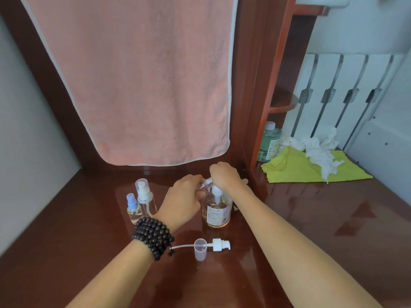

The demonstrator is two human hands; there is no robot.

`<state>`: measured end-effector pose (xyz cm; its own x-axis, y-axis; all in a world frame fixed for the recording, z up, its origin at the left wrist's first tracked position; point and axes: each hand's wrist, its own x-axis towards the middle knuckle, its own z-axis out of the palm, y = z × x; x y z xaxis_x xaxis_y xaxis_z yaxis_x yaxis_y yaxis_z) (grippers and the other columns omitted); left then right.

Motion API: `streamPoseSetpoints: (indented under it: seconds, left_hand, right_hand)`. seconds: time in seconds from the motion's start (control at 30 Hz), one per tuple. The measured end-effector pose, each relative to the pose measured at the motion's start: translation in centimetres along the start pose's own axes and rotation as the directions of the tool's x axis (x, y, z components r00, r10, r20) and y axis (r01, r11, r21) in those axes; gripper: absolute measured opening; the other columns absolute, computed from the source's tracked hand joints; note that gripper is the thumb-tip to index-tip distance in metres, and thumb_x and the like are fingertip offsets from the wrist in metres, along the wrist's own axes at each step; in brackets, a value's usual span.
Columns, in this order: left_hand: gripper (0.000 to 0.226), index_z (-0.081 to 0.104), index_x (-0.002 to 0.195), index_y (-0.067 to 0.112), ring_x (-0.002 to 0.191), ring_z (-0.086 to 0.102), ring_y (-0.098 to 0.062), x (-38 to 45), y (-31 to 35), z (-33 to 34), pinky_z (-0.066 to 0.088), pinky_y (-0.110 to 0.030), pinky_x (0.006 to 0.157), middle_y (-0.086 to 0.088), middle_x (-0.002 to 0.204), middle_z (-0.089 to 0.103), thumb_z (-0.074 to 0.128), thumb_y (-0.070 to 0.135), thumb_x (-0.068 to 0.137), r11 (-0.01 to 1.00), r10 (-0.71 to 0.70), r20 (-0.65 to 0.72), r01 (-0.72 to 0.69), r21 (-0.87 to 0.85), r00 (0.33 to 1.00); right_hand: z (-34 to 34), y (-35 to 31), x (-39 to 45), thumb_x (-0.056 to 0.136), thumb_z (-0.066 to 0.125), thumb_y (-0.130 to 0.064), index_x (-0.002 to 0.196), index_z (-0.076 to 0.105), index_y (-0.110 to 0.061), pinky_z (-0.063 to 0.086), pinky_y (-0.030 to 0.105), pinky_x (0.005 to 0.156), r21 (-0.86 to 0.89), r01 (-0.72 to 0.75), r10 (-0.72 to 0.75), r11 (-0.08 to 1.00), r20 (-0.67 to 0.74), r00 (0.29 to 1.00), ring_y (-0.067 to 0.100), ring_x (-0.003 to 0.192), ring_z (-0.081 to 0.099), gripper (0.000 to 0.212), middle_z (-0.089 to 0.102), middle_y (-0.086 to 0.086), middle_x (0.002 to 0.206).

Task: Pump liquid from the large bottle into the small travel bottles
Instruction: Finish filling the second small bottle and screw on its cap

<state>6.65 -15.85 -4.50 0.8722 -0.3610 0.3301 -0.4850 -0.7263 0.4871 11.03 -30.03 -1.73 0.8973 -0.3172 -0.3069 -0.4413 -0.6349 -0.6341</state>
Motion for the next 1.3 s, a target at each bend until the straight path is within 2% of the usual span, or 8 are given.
streamPoseSetpoints:
  seconds: [0.1,0.27,0.47,0.6,0.67,0.77,1.07,1.3]
  left_hand:
    - [0.017,0.058,0.104,0.018,0.090,0.059,-0.024,0.0,0.0,-0.3,0.051,-0.048,0.080,0.004,0.094,0.057,0.061,0.013,0.088,1.000,0.006,0.004,-0.006,0.001,1.000]
    - [0.036,0.057,0.126,0.012,0.105,0.060,-0.026,0.4,0.2,-1.6,0.049,-0.049,0.089,-0.003,0.111,0.063,0.062,0.017,0.090,1.000,0.028,-0.022,-0.028,0.003,0.999]
    - [0.033,0.058,0.123,0.012,0.101,0.061,-0.027,0.1,0.0,-0.6,0.050,-0.048,0.086,-0.003,0.108,0.062,0.062,0.014,0.090,1.000,0.007,0.007,-0.007,0.010,1.000]
    - [0.032,0.058,0.121,0.014,0.101,0.062,-0.027,0.1,0.0,-0.5,0.051,-0.048,0.086,-0.001,0.107,0.061,0.062,0.014,0.089,1.000,0.001,0.020,-0.001,0.017,1.000]
    - [0.033,0.056,0.123,0.015,0.100,0.061,-0.026,0.0,0.1,-0.8,0.051,-0.048,0.085,0.000,0.108,0.060,0.061,0.016,0.090,1.000,0.005,0.020,-0.006,0.023,1.000]
    - [0.033,0.056,0.122,0.014,0.101,0.060,-0.026,0.2,0.1,-1.5,0.050,-0.049,0.085,0.000,0.108,0.061,0.061,0.017,0.090,0.999,0.028,-0.002,-0.028,0.019,1.000]
    - [0.023,0.059,0.112,0.015,0.094,0.062,-0.026,0.0,0.0,-0.3,0.052,-0.047,0.080,0.000,0.101,0.060,0.061,0.015,0.089,1.000,0.007,0.016,-0.007,0.029,1.000]
    - [0.022,0.059,0.111,0.016,0.091,0.060,-0.023,0.1,0.2,-1.3,0.051,-0.047,0.079,0.003,0.098,0.059,0.061,0.017,0.089,0.999,0.041,-0.020,-0.041,0.015,0.999]
  right_hand:
    - [-0.1,-0.4,-0.6,0.097,0.033,-0.024,0.124,0.058,-0.014,0.023,0.052,0.107,-0.003,-0.007,0.007,1.000,-0.007,1.000,0.032,0.126,0.046,0.038,0.050,0.007,0.117]
    - [-0.6,-1.2,-0.5,0.087,0.032,-0.038,0.101,0.059,-0.014,0.033,0.056,0.109,0.037,0.091,-0.090,0.995,-0.010,0.996,0.033,0.113,0.054,0.039,0.061,0.008,0.113]
    - [1.3,-0.5,1.1,0.095,0.035,-0.012,0.088,0.051,-0.010,0.039,0.058,0.110,0.022,0.061,-0.061,0.998,-0.008,0.998,0.037,0.113,0.056,0.018,0.060,0.014,0.117]
    - [0.6,-0.4,0.3,0.096,0.035,-0.013,0.105,0.054,-0.011,0.034,0.054,0.113,0.017,0.049,-0.049,0.999,-0.011,0.999,0.035,0.120,0.052,0.021,0.058,0.011,0.126]
    - [0.1,-0.4,-0.2,0.095,0.036,-0.018,0.112,0.058,-0.013,0.028,0.052,0.111,0.014,0.051,-0.051,0.999,-0.017,0.999,0.033,0.122,0.050,0.028,0.054,0.007,0.116]
    - [-0.6,-1.0,-0.4,0.090,0.037,-0.026,0.098,0.056,-0.016,0.033,0.054,0.109,0.027,0.112,-0.111,0.993,-0.031,0.993,0.034,0.117,0.055,0.023,0.060,0.008,0.109]
    - [0.4,0.1,0.9,0.098,0.033,-0.018,0.128,0.056,-0.012,0.025,0.052,0.112,-0.010,0.046,-0.046,0.999,-0.032,0.998,0.034,0.129,0.047,0.039,0.055,0.009,0.131]
    - [-0.8,-0.4,0.4,0.097,0.036,-0.029,0.110,0.058,-0.014,0.023,0.049,0.093,0.010,0.122,-0.121,0.993,-0.040,0.992,0.032,0.116,0.052,0.029,0.062,0.008,0.119]
